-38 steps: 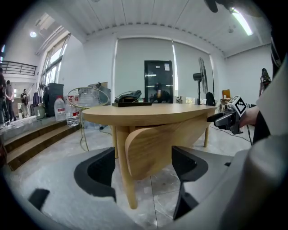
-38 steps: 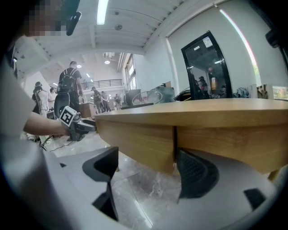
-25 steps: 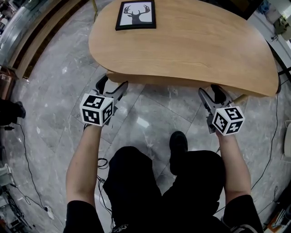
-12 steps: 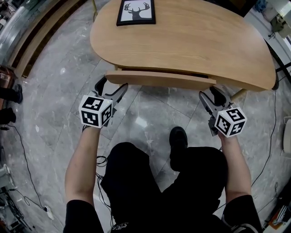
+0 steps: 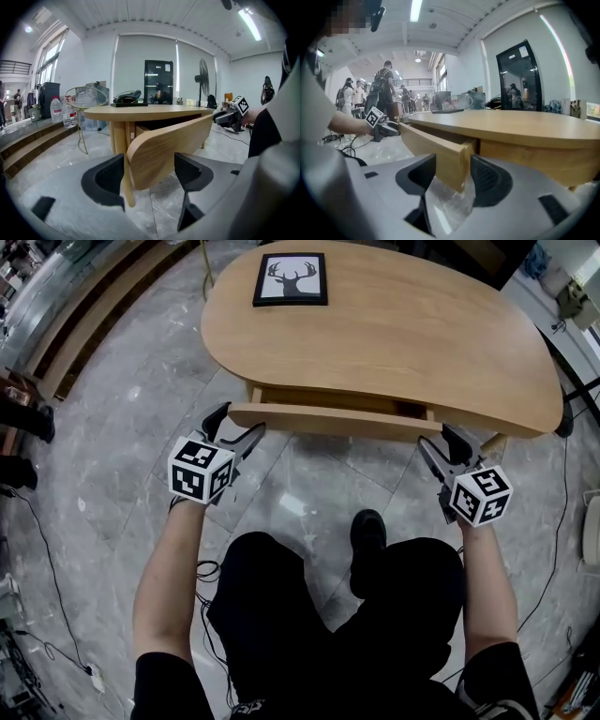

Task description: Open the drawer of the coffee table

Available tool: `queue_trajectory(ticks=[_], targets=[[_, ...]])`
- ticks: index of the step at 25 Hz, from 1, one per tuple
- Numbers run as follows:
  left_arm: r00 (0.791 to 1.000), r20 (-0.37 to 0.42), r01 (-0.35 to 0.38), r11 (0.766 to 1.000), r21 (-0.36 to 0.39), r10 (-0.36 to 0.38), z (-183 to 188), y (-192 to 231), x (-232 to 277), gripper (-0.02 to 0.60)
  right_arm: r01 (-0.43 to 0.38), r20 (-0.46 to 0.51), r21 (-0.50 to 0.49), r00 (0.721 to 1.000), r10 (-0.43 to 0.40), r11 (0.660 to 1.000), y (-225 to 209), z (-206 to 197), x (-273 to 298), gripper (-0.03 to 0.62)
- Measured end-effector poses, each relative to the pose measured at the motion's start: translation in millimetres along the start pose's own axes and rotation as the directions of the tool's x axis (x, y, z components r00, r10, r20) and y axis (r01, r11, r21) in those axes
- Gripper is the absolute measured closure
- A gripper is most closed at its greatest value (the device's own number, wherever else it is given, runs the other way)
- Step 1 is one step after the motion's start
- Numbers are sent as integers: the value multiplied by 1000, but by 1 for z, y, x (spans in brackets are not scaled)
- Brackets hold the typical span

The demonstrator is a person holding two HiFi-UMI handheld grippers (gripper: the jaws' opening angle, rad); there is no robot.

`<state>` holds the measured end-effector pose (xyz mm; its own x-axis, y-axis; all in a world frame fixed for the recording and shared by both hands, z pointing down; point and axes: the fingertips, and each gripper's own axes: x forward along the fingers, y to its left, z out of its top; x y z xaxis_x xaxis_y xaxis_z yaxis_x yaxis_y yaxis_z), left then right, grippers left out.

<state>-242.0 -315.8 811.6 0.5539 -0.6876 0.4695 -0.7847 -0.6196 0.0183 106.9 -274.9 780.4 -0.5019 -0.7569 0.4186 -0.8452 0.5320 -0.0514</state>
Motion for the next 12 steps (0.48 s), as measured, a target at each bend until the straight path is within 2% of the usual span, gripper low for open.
queue_trajectory(ticks=[4, 6, 8, 12], targets=[[998, -5, 67, 997, 24, -67, 15, 0, 1, 247, -99, -22, -60, 995, 97, 993, 3, 7, 9, 370], [995, -33, 91, 993, 71, -89, 19, -4, 3, 251, -109, -59, -116, 993, 103, 987, 3, 6, 10, 414], [994, -59, 101, 988, 115, -95, 21, -7, 5, 280, -105, -80, -154, 992, 94, 982, 1, 5, 9, 425], [994, -61, 97, 985, 139, -89, 19, -6, 1, 287, -128, -100, -166, 989, 112, 978, 5, 4, 6, 441]])
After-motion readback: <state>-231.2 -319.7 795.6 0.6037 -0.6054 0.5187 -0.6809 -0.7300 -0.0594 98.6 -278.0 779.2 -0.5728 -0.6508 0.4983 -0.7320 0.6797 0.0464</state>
